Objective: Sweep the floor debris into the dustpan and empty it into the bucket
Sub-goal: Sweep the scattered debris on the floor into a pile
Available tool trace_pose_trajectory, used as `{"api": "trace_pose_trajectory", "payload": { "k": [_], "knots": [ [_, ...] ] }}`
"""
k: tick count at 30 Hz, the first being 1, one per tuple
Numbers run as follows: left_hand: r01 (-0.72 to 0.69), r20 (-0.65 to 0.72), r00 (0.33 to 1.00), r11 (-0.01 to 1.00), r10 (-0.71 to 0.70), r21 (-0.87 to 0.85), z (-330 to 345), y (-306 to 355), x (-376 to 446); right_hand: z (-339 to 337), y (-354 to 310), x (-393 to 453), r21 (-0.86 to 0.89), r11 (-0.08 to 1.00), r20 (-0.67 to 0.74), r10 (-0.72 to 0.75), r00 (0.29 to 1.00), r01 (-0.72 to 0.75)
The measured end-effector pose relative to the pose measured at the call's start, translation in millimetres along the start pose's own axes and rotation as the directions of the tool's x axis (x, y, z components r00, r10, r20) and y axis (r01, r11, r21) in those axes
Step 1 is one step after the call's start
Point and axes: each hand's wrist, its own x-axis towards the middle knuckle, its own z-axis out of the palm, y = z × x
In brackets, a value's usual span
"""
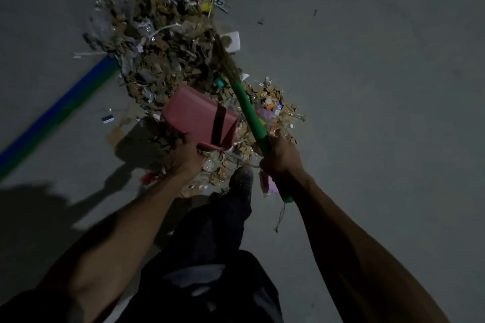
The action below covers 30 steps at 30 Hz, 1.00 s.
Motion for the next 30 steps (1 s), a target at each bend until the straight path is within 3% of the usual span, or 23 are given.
{"api": "trace_pose_trajectory", "payload": {
  "k": [5,9,16,22,30],
  "knots": [
    [-0.132,-0.029,0.991,0.991,0.132,0.019,-7,-53,-29,50,9,-88,-0.027,0.995,-0.098,0.093,0.991,-0.097],
    [-0.236,-0.057,0.97,0.971,0.238,0.043,-21,-95,-54,111,10,-163,0.152,0.97,-0.203,0.218,0.955,-0.189],
    [-0.304,-0.069,0.948,0.947,0.312,0.101,-65,-140,-86,165,-15,-234,0.488,0.813,-0.192,0.456,0.869,-0.318],
    [-0.341,-0.062,0.933,0.926,0.354,0.163,-92,-160,-68,199,-18,-228,0.617,0.687,-0.188,0.603,0.775,-0.384],
    [-0.399,0.039,0.915,0.884,0.402,0.246,-101,-168,35,228,-25,-120,0.747,0.46,-0.107,0.795,0.597,-0.48]
  ]
}}
